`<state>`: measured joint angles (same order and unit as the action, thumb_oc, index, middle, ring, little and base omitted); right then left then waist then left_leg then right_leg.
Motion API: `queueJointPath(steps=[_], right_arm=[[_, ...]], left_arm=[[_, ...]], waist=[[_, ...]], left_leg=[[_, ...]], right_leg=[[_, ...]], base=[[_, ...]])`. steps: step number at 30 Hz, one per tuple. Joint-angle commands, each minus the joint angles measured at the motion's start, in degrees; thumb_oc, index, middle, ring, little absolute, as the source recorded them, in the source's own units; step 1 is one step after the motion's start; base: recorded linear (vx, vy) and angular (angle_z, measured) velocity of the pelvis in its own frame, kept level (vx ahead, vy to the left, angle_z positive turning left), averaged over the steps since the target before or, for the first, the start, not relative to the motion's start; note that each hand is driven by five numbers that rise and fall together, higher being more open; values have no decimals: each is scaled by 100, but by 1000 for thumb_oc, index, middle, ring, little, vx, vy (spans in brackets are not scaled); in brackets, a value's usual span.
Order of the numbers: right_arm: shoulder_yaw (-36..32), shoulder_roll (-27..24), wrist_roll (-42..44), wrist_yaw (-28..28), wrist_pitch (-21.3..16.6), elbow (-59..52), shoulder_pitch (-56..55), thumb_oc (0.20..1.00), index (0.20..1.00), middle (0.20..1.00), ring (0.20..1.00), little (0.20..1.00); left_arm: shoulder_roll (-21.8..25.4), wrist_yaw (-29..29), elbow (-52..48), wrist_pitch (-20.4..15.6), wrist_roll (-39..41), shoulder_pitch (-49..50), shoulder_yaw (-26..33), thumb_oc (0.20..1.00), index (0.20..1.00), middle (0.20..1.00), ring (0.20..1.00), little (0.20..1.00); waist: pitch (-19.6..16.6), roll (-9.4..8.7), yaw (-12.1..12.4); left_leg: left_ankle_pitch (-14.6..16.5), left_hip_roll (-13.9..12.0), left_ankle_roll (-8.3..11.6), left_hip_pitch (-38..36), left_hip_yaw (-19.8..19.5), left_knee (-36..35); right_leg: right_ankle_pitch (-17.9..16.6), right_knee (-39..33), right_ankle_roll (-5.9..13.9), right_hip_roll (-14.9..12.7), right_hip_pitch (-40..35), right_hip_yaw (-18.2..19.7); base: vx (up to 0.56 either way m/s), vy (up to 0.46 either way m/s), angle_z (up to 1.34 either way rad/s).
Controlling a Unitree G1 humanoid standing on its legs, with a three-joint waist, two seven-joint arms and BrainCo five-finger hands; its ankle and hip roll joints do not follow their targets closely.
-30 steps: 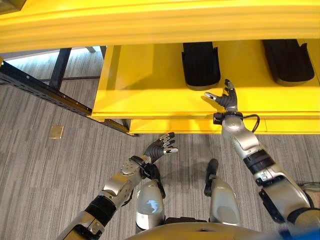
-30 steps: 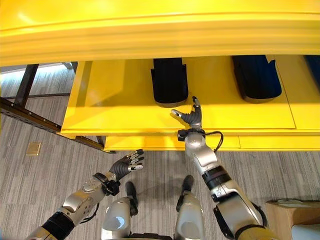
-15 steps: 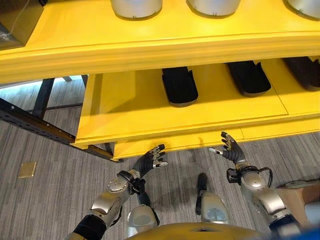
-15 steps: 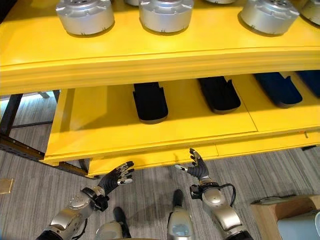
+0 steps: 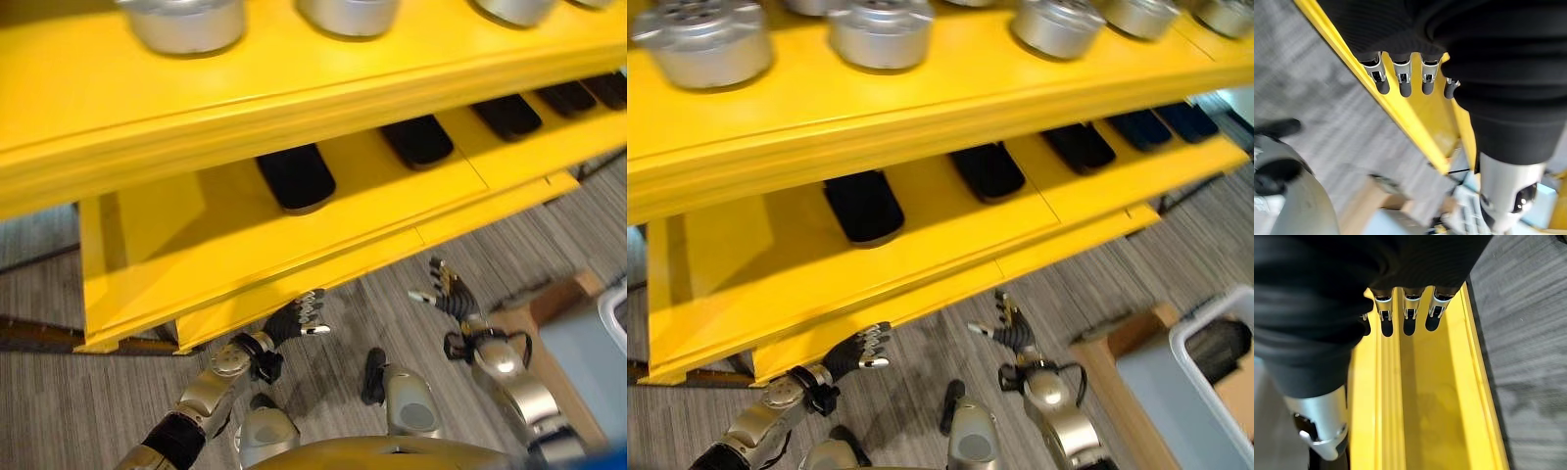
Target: Move parts from the plastic box to the shelf.
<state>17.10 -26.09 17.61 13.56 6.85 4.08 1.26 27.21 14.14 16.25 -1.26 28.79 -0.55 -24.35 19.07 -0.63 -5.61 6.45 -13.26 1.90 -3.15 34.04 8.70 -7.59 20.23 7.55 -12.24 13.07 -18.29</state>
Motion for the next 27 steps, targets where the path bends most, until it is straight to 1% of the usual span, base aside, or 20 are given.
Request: queueJointPath(steps=[1, 3, 4, 5, 9, 11, 12, 14, 15, 17, 18, 21, 22, 23, 24, 25, 26, 27], right_arm=[[-126, -142, -166, 320, 165, -9, -187, 1000, 1000, 1000, 1000, 1000], [-164, -165, -250, 337, 228, 67, -150, 1000, 1000, 1000, 1000, 1000], [-210, -182, -302, 356, 252, 71, -164, 1000, 1000, 1000, 1000, 1000], [-361, -261, -360, 396, 358, 23, -265, 1000, 1000, 1000, 1000, 1000], [-697, -457, -355, 528, 438, -55, -536, 1000, 1000, 1000, 1000, 1000], [-806, -510, -343, 602, 438, -49, -605, 1000, 1000, 1000, 1000, 1000], [-973, -572, -367, 693, 370, -4, -681, 1000, 1000, 1000, 1000, 1000], [-1115, -613, -362, 795, 376, 90, -728, 1000, 1000, 1000, 1000, 1000], [-1236, -651, -381, 861, 344, 210, -729, 1000, 1000, 1000, 1000, 1000], [-1321, -678, -389, 924, 289, 413, -691, 1000, 1000, 1000, 1000, 1000], [-1392, -675, -398, 964, 201, 572, -677, 1000, 1000, 1000, 1000, 1000], [-1471, -660, -407, 974, 22, 734, -670, 1000, 1000, 1000, 1000, 1000], [-1486, -661, -412, 953, -3, 750, -673, 1000, 1000, 1000, 1000, 1000], [-1485, -651, -431, 908, -19, 767, -676, 1000, 1000, 1000, 1000, 1000], [-1463, -643, -445, 885, -59, 787, -677, 1000, 1000, 1000, 1000, 1000], [-1363, -611, -506, 755, -118, 835, -644, 1000, 1000, 1000, 1000, 1000], [-1303, -585, -537, 709, -164, 837, -641, 1000, 1000, 1000, 1000, 1000], [-1260, -534, -531, 708, -174, 811, -661, 1000, 1000, 1000, 1000, 1000]], left_arm=[[-23, -98, -530, -328, 487, 362, 225, 1000, 1000, 1000, 1000, 1000], [-83, -179, -512, -331, 610, 449, 355, 1000, 1000, 1000, 1000, 1000], [-119, -225, -505, -358, 644, 508, 414, 1000, 1000, 1000, 1000, 1000], [-216, -296, -528, -408, 670, 643, 520, 1000, 1000, 1000, 1000, 1000], [-290, -312, -685, -369, 685, 853, 648, 1000, 1000, 1000, 1000, 1000], [-290, -275, -726, -358, 682, 875, 684, 1000, 1000, 1000, 1000, 1000], [-280, -213, -792, -360, 690, 898, 727, 1000, 1000, 1000, 1000, 1000], [-266, -141, -846, -329, 729, 912, 752, 1000, 1000, 1000, 1000, 1000], [-264, -146, -902, -314, 751, 903, 773, 1000, 1000, 1000, 1000, 1000], [-289, -175, -955, -308, 827, 875, 786, 1000, 1000, 1000, 1000, 1000], [-323, -201, -965, -271, 949, 857, 809, 1000, 1000, 1000, 1000, 1000], [-359, -252, -978, -278, 912, 841, 847, 1000, 1000, 1000, 1000, 1000], [-370, -301, -996, -274, 930, 833, 854, 1000, 1000, 1000, 1000, 1000], [-385, -354, -1011, -261, 946, 823, 879, 1000, 1000, 1000, 1000, 1000], [-394, -427, -1029, -263, 956, 817, 899, 1000, 1000, 1000, 1000, 1000], [-438, -598, -1053, -309, 1053, 839, 962, 1000, 1000, 1000, 1000, 1000], [-442, -626, -1097, -282, 1066, 887, 1043, 1000, 1000, 1000, 1000, 1000], [-444, -610, -1103, -265, 1046, 917, 1080, 1000, 1000, 1000, 1000, 1000]], waist=[[-224, -107, 284], [-239, -202, 372], [-241, -230, 396], [-267, -277, 407], [-298, -328, 315], [-286, -340, 263], [-263, -358, 182], [-246, -359, 116], [-234, -357, 48], [-222, -325, -10], [-238, -298, -58], [-303, -268, -105], [-324, -258, -108], [-347, -237, -100], [-367, -223, -75], [-388, -206, 54], [-420, -202, 128], [-458, -191, 154]], left_leg=[[-412, 195, -236, 217, -202, -117], [-540, -49, -61, 354, -51, 96], [-602, -176, 26, 399, -6, 177], [-739, -350, 176, 438, 40, 198], [-943, -569, 385, 410, 151, 71], [-997, -627, 434, 395, 185, 25], [-1071, -721, 502, 385, 251, -34], [-1128, -796, 553, 352, 331, -91], [-1203, -890, 618, 333, 373, -109], [-1382, -1038, 731, 291, 379, -97], [-1510, -1144, 811, 247, 364, -77], [-1625, -1231, 909, 159, 241, -46], [-1656, -1216, 935, 142, 144, -40], [-1707, -1177, 968, 147, -28, -13], [-1688, -1096, 965, 169, -263, 19], [-1529, -731, 745, 328, -1009, 165], [-1153, -213, 560, 364, -1470, 278], [-857, 168, 426, 386, -1638, 316]], right_leg=[[1174, 639, 201, -326, -924, 24], [1339, -68, 122, -203, -1333, -271], [1364, -353, 99, -141, -1484, -367], [1328, -720, 77, -56, -1639, -443], [1237, -991, 15, 77, -1662, -481], [1216, -1009, -12, 119, -1616, -477], [1205, -1029, -59, 184, -1553, -492], [1193, -1039, -99, 237, -1494, -517], [1183, -1059, -150, 297, -1443, -512], [1199, -1037, -202, 361, -1379, -501], [1231, -1026, -260, 423, -1347, -470], [1263, -1028, -342, 505, -1311, -386], [1265, -1046, -362, 530, -1305, -331], [1261, -1091, -390, 578, -1309, -238], [1254, -1135, -412, 617, -1315, -120], [1085, -1299, -490, 702, -1284, 227], [984, -1486, -485, 721, -1327, 497], [915, -1609, -463, 737, -1354, 627]], base=[[24, -371, -14], [41, -359, -45], [50, -443, -106], [45, -397, -133], [17, -331, -92], [-28, -283, -30], [-44, -332, -44], [-44, -393, -46], [-32, -386, -40], [-8, -366, -37], [25, -325, -36], [46, -273, -31], [66, -191, -39], [74, -146, -76], [92, -155, -104], [132, -132, -183], [160, -115, -199], [155, -57, -176]])
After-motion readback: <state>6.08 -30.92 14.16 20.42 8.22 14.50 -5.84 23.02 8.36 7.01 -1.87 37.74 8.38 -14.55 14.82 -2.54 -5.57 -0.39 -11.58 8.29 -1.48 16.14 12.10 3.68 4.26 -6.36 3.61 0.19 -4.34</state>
